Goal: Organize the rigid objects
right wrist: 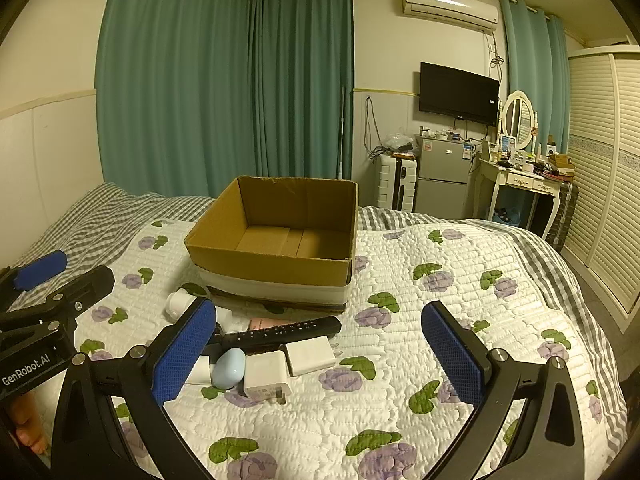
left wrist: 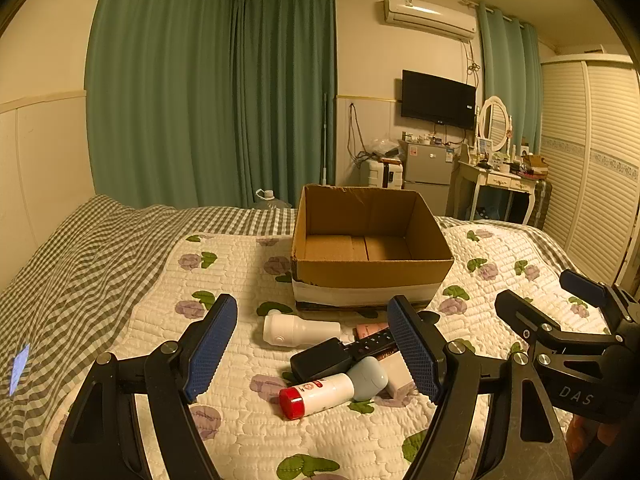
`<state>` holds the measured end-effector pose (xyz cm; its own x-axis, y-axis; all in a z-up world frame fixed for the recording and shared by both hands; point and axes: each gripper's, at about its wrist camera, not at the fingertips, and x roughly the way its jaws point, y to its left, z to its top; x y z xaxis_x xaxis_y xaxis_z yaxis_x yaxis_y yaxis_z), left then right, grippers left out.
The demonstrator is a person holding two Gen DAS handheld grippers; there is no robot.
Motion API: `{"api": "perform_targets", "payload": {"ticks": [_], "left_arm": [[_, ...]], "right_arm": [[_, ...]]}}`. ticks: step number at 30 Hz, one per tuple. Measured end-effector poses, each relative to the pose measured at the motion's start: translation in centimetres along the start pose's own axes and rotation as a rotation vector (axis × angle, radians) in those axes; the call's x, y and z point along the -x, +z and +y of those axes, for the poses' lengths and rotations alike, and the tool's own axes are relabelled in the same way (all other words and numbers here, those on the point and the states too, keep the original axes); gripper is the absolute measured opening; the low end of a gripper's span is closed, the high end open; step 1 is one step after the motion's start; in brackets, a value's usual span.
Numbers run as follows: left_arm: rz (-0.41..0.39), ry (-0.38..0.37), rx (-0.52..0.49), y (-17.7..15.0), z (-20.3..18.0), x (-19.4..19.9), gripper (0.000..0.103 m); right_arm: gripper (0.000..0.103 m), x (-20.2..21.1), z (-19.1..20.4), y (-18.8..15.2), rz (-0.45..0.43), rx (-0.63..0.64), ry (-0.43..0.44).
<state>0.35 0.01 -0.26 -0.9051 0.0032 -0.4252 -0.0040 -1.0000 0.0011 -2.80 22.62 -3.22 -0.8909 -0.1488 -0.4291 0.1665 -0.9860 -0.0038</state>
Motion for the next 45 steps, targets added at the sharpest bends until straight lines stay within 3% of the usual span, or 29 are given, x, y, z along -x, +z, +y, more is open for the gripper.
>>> {"api": "perform_targets", "payload": {"ticks": [39, 45], "left_arm": [[0.003, 0.009, -0.006, -0.4, 0.1, 0.0, 0.080], [0.073, 0.034, -0.017, -2.0, 2.2, -1.8, 0.080]], "right_arm": [[0.103, -0.5, 0.5, -0.5, 0.009, 0.015, 0.016], [0.103, -1.4, 1.6, -1.2, 0.048, 0.054, 0.088]]}}
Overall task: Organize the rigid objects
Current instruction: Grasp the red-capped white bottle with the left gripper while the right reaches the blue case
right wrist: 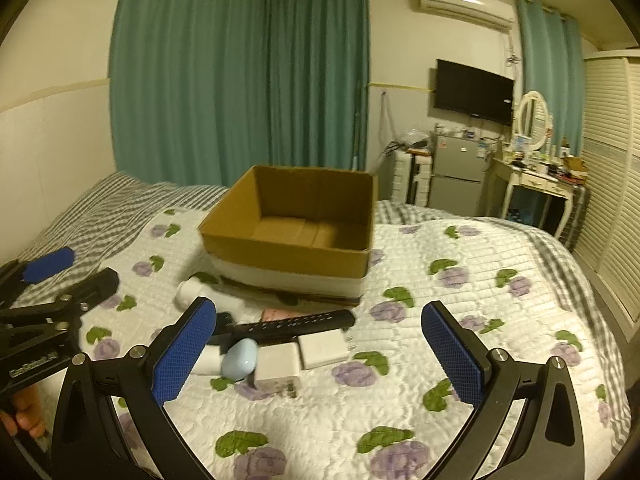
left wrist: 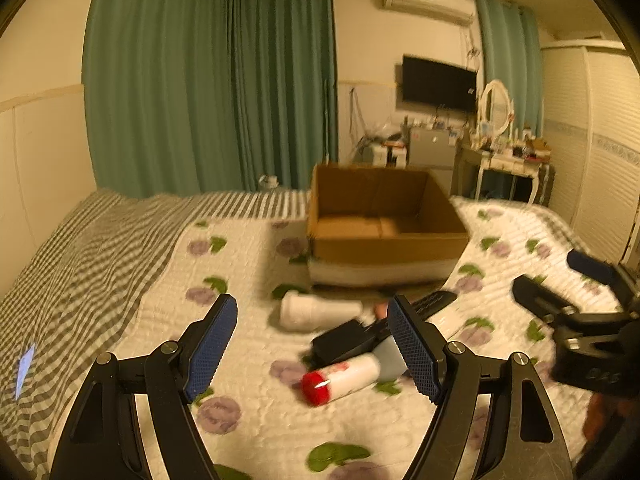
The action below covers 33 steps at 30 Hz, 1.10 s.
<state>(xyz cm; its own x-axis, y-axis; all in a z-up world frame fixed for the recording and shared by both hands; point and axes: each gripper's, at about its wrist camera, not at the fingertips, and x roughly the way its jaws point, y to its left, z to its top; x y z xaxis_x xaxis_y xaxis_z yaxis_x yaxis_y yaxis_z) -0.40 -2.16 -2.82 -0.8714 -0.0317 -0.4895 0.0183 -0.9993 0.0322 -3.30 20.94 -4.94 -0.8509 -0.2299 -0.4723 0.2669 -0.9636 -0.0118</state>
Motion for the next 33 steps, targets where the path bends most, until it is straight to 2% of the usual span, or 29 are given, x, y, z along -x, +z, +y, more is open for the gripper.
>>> {"api": "perform_targets", "payload": {"ticks": [5, 7, 11, 19, 23, 27, 31, 33], "left_arm": [[0.105, 0.032, 0.003, -1.7, 1.9, -2.8, 0.080], [0.150, 0.041, 0.002, -2.4, 2.3, -3.9, 0.080], [0.215, 0.014, -0.027, -3.4, 2.0, -5.7, 0.080], [0.351, -0.122, -0.162, -5.0, -1.2, -10.9, 0.080], [0.430, -0.209, -0.182, -5.5, -2.1, -13.1, 0.077], [0.436, -0.246, -0.253, -6.0, -3.3, -12.0, 0.076], [0.450, -0.329, -0.245, -5.8, -3.4, -10.2, 0.072], [0.458, -0.340, -0.255, -5.6, -3.7, -10.1, 0.071]], "right_arm": [[0.103, -3.4, 2.5, -1.4, 0.113, 0.084, 0.125], [0.103, -5.2, 3.3, -2.1, 0.175, 0.113, 0.143], [0.102, -6.8, 3.4, -2.8, 0.223, 0.119, 0.148], [0.102, -8.2, 1.1, -3.2, 0.284, 0.031, 0.138], [0.102, -8.4, 1.0, -3.2, 0.290, 0.027, 0.147], [0.102, -8.2, 0.8, -3.3, 0.289, 0.025, 0.140], [0.102, -7.8, 0.2, -3.1, 0.281, 0.013, 0.121], [0.102, -7.7, -0.1, -3.0, 0.277, 0.001, 0.118]]}}
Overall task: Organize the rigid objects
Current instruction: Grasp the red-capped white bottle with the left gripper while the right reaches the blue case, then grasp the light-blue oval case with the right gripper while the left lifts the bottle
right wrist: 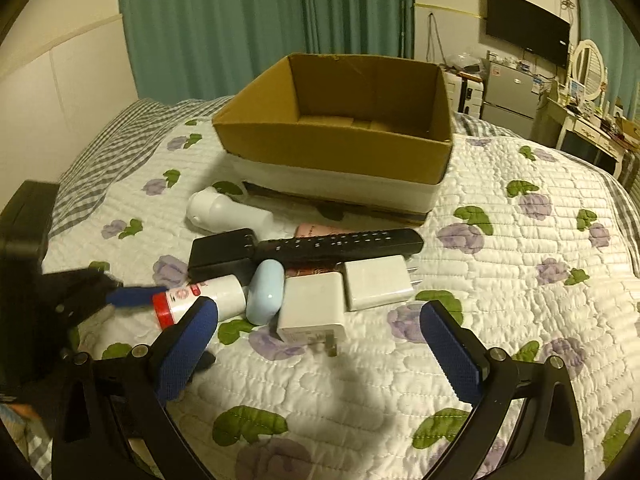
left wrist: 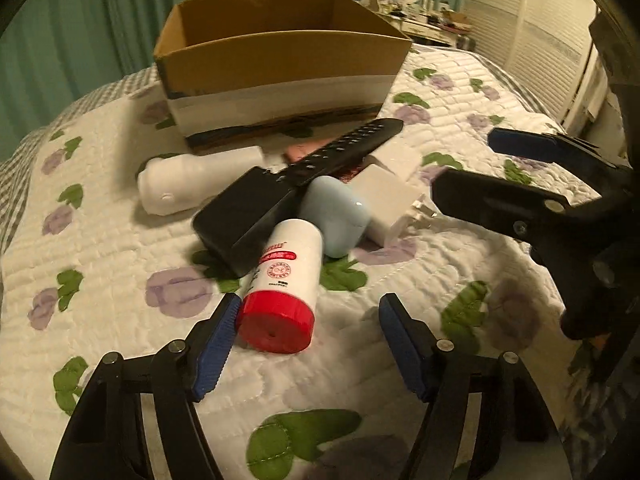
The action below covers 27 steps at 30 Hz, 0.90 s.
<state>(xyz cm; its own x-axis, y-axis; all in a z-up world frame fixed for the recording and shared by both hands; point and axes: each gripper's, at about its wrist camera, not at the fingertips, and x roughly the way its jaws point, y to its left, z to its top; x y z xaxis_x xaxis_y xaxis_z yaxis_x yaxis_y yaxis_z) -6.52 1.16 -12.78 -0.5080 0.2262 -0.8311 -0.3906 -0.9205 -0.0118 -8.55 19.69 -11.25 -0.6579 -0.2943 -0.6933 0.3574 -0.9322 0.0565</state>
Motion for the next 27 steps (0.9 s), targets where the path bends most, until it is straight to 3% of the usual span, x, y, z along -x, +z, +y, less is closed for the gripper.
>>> {"api": "perform_targets", "payload": {"ticks": [3, 5, 7, 13, 17, 20, 22, 24, 27], "left_arm": [[0.011, 0.010, -0.002, 1.1, -0.2, -1.3, 0.064], [0.038, 0.030, 0.025, 1.8, 0.4, -2.7, 0.039], [0.046, -0.019, 0.063, 1.9, 0.9, -3.0, 0.037], [0.015, 0.004, 0.075, 0.7, 0.9, -1.4, 0.036], [-0.058, 0.048, 0.158, 0.3, 2.4, 1.3, 0.036], [-0.132, 0.123, 0.196, 0.7, 3.9, 3.2, 0.036], [-0.164, 0.180, 0.218, 0.8, 4.9, 3.8, 0.036], [-0.163, 0.191, 0.242, 0.6, 5.8, 3.7, 0.036], [-0.152, 0.199, 0.259, 0.1, 6.8, 3.4, 0.036]], "right_arm": [[0.102, 0.0, 0.0, 0.0, 0.002, 0.002, -0.007], [0.102, 0.1, 0.1, -0.1, 0.003, 0.008, -0.011], [0.102, 0.3, 0.1, -0.1, -0.001, 0.012, -0.014], [0.102, -0.2, 0.5, -0.1, 0.019, 0.032, -0.027], [0.102, -1.3, 1.8, -0.1, 0.047, 0.083, -0.012], [0.101, -2.8, 3.2, 0.3, 0.081, 0.126, 0.011], [0.096, -4.1, 4.2, 0.4, 0.115, 0.157, 0.029], [0.090, -5.8, 5.3, 0.4, 0.160, 0.184, 0.042], [0.070, -7.1, 6.6, 0.2, 0.191, 0.229, 0.062]]}}
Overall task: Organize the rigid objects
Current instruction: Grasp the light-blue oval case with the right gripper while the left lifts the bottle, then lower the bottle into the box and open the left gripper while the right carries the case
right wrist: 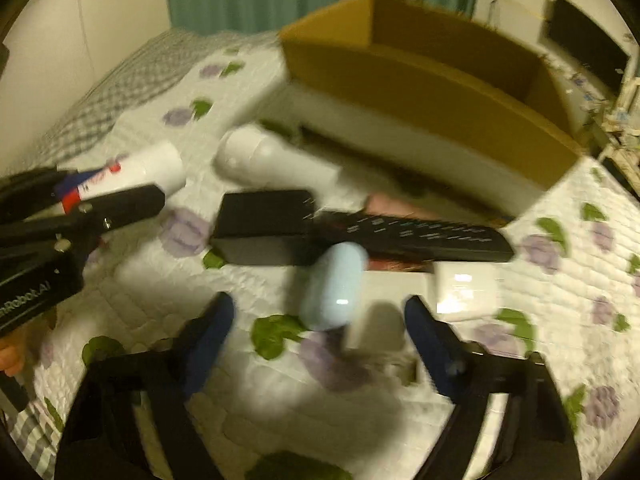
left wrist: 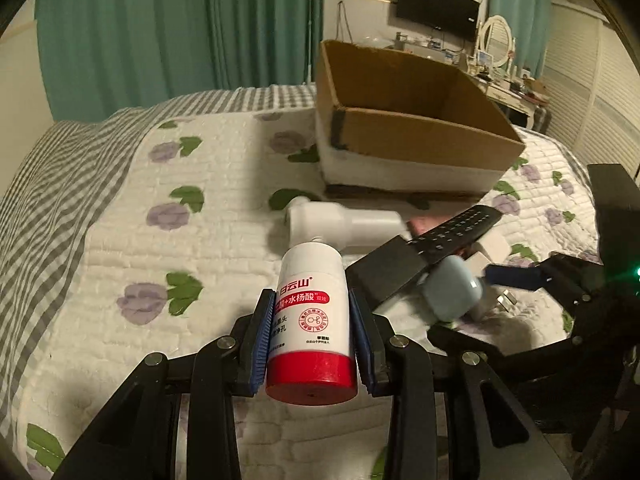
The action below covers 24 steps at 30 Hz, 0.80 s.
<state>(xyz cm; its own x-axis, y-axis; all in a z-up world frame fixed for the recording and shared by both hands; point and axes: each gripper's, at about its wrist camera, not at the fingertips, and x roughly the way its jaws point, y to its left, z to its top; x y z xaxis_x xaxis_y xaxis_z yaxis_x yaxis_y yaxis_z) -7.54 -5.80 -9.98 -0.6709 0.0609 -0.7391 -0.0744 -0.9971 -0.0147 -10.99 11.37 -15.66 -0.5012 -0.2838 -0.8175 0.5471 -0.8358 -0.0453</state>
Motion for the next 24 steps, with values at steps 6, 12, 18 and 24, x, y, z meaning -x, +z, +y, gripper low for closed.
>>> {"api": "perform_targets", "payload": {"ticks": [6, 12, 18, 24], "left_arm": [[-0.004, -0.014, 0.008, -0.2, 0.4, -0.3, 0.036], [-0.011, -0.015, 0.010, -0.2, 0.4, 0.1, 0.036], [-0.068, -0.030, 0.011, 1.6, -0.5, 2.7, 0.036], [-0.188, -0.079, -0.054, 7.6, -2.7, 6.1, 0.036]], "right_arm": [[0.039, -1.6, 1.7, 0.5, 0.043, 0.030, -0.008], [0.023, -1.9, 0.9, 0.4, 0.033, -0.012, -0.010], [0.023, 3.6, 0.2, 1.8, -0.086, -0.024, 0.020], [0.023, 8.7, -3.2, 5.7, -0.213, -0.026, -0.014]]}}
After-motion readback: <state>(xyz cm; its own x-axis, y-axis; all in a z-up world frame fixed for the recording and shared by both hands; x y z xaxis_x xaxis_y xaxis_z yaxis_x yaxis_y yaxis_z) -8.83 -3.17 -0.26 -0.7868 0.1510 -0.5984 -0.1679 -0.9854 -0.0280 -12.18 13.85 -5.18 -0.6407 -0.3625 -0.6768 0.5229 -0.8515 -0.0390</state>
